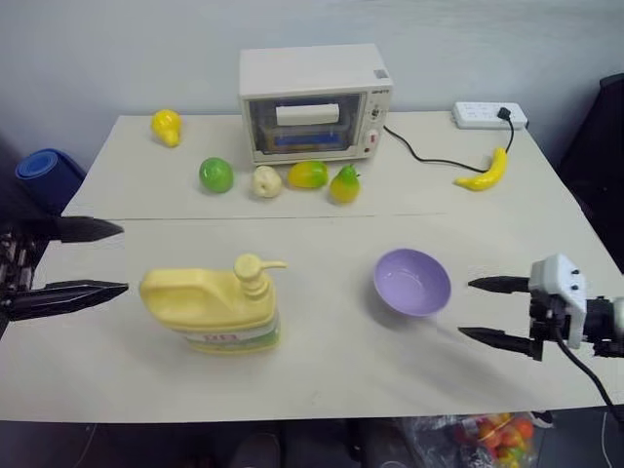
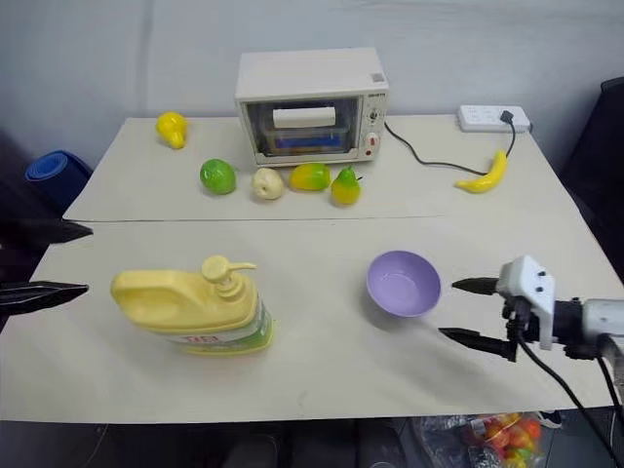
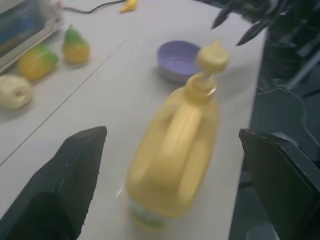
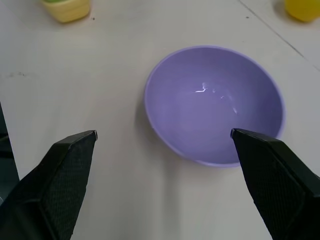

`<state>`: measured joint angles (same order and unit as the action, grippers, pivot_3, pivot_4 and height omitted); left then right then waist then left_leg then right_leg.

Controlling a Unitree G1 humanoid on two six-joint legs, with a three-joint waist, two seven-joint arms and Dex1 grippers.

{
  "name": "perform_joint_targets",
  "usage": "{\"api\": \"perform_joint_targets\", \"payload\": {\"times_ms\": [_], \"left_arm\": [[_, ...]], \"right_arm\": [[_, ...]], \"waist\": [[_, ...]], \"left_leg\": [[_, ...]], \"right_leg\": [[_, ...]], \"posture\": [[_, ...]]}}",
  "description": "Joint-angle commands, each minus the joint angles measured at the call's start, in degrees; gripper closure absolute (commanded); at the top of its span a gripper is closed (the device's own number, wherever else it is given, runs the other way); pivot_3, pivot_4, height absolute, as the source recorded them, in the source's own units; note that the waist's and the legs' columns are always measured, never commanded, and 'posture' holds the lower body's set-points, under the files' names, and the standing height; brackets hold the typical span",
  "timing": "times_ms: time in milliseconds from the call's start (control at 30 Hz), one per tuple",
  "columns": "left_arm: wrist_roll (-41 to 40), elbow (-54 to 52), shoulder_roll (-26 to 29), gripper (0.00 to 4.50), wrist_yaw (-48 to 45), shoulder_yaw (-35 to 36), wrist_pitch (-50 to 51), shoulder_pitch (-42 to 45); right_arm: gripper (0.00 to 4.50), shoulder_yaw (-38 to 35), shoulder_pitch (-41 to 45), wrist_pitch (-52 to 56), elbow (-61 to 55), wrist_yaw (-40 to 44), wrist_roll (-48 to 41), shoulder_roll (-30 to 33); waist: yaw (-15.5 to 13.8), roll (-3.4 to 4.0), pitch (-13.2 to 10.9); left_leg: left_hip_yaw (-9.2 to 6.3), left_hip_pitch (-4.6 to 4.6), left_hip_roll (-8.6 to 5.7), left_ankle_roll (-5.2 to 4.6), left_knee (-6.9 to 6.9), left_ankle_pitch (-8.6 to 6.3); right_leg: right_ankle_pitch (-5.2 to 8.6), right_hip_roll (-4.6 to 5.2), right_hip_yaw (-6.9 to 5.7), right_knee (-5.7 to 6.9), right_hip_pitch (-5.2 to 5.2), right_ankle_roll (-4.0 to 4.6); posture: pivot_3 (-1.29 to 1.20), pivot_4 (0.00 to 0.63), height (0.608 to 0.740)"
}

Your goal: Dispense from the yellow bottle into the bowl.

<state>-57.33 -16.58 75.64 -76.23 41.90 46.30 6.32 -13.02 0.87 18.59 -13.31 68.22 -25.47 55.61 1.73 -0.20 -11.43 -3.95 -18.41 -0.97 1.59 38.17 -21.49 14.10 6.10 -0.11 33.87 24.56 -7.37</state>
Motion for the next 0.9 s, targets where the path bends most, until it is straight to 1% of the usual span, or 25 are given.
{"api": "perform_joint_targets", "payload": {"times_ms": [33,133,233,333,367,400,467,900], "left_arm": [[-2.54,-6.47,0.98,0.00,-0.05,-6.38,-1.32,3.90],[-3.66,-8.84,0.25,0.00,1.21,-12.12,-2.10,9.04],[-3.34,-8.72,-0.99,0.00,2.94,-17.17,-2.81,14.62],[-1.78,-7.74,-1.66,0.00,2.95,-19.79,-3.22,17.25],[-1.24,-7.51,-1.75,0.00,2.70,-20.28,-3.43,17.58],[-0.48,-7.28,-1.87,0.00,2.59,-20.92,-3.87,17.99],[0.03,-7.06,-2.22,0.00,2.62,-21.70,-4.13,18.92],[0.83,-7.82,-3.34,0.00,2.26,-22.40,-3.83,20.18]], "right_arm": [[0.02,5.13,3.21,-0.64,-1.85,-3.29,3.09,-2.42],[0.02,8.81,5.26,-1.33,-0.56,-5.25,5.96,-4.38],[0.02,11.97,5.52,-2.73,0.10,-6.60,8.83,-5.70],[0.58,13.95,5.77,-3.87,0.97,-8.12,10.89,-7.11],[0.97,14.33,5.92,-4.24,1.40,-8.43,11.50,-7.48],[1.21,14.74,6.07,-4.54,1.82,-8.72,11.95,-7.80],[1.92,15.76,6.43,-5.06,2.68,-9.36,12.96,-8.62],[1.92,19.31,9.07,-8.49,9.27,-10.51,17.41,-11.61]], "waist": [[-0.01,0.06,-0.03],[-0.16,0.04,-0.04],[-0.19,0.03,-0.04],[-0.22,0.03,-0.03],[-0.21,0.03,-0.03],[-0.21,0.03,-0.03],[-0.11,0.03,-0.03],[-0.14,0.00,-0.03]], "left_leg": [[0.06,0.04,0.00,0.03,-0.02,0.01],[0.06,-0.02,0.03,0.24,0.00,0.13],[0.07,-0.07,0.03,0.24,0.00,0.13],[0.06,-0.10,0.05,0.24,0.02,0.13],[0.06,-0.12,0.04,0.24,0.02,0.13],[0.10,-0.11,0.04,0.23,0.02,0.13],[0.14,-0.13,0.04,0.23,0.02,0.12],[0.19,-0.14,0.14,0.22,0.04,0.12]], "right_leg": [[0.00,-0.01,0.08,0.02,0.00,0.00],[-0.01,-0.15,0.17,0.05,0.09,-0.01],[-0.02,-0.21,0.27,0.04,0.13,-0.02],[-0.02,-0.26,0.30,0.02,0.14,-0.03],[-0.03,-0.27,0.31,0.03,0.14,-0.04],[-0.03,-0.27,0.34,0.03,0.15,-0.04],[-0.03,-0.30,0.39,0.04,0.16,-0.05],[-0.05,-0.45,0.45,0.10,0.19,-0.06]], "posture": [[0.00,0.150,0.740],[0.00,0.150,0.740],[0.00,0.150,0.740],[0.00,0.150,0.740],[0.00,0.150,0.740],[0.00,0.150,0.740],[0.00,0.150,0.740],[0.00,0.150,0.740]]}}
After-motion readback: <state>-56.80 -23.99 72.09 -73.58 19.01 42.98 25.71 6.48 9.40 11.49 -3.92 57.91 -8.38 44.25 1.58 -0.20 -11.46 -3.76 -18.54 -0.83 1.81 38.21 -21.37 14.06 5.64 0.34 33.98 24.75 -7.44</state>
